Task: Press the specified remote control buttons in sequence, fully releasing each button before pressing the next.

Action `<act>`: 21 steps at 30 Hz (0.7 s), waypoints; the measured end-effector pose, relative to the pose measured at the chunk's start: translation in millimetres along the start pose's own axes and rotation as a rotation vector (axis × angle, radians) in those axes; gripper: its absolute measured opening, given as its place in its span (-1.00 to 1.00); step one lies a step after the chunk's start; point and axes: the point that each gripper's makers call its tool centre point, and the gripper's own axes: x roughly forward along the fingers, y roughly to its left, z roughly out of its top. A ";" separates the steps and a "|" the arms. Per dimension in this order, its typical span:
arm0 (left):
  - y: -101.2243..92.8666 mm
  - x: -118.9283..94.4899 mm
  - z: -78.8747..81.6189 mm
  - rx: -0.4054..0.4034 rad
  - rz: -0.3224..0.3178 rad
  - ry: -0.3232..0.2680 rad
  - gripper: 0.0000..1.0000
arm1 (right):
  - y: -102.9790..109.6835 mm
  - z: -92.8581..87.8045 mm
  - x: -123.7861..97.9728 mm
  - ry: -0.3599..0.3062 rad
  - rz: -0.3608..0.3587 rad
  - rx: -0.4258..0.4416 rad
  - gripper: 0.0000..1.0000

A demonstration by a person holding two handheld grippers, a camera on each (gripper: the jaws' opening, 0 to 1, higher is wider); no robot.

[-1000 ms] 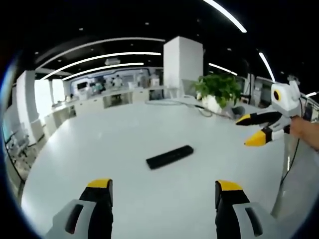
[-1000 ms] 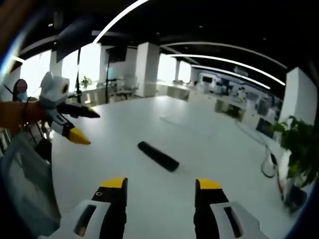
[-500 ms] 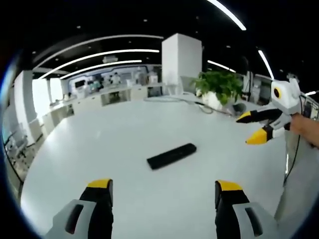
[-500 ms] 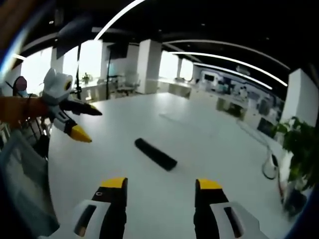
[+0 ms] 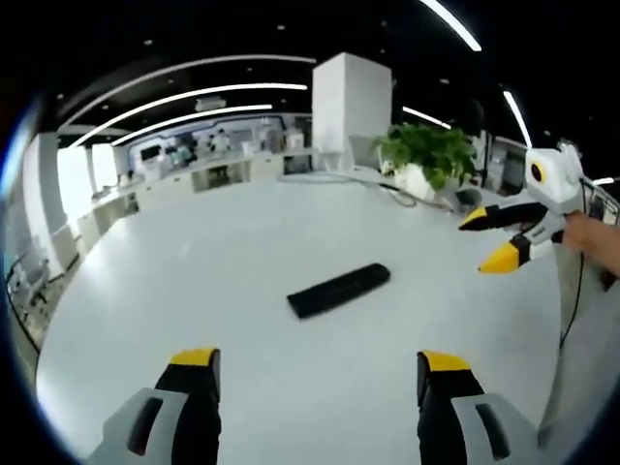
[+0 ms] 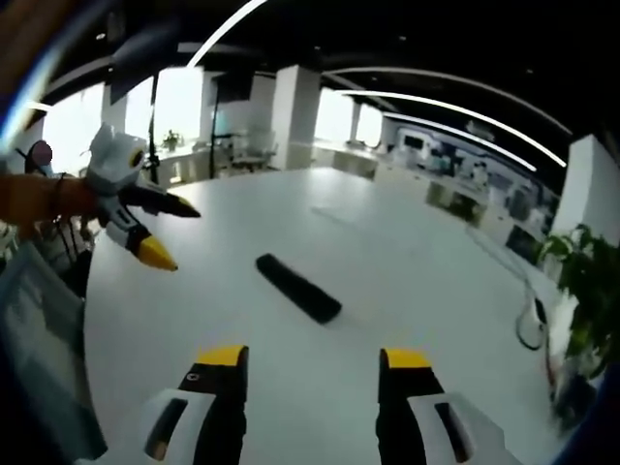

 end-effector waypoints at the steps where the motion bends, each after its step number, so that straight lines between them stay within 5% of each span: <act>1: 0.9 1.3 -0.2 0.000 -0.001 0.002 0.72 | -1.4 -0.7 1.1 0.001 0.002 0.001 0.02; 21: 8.3 23.1 -5.7 0.030 -0.020 0.048 0.70 | -11.6 -14.2 18.8 0.035 0.033 -0.022 0.02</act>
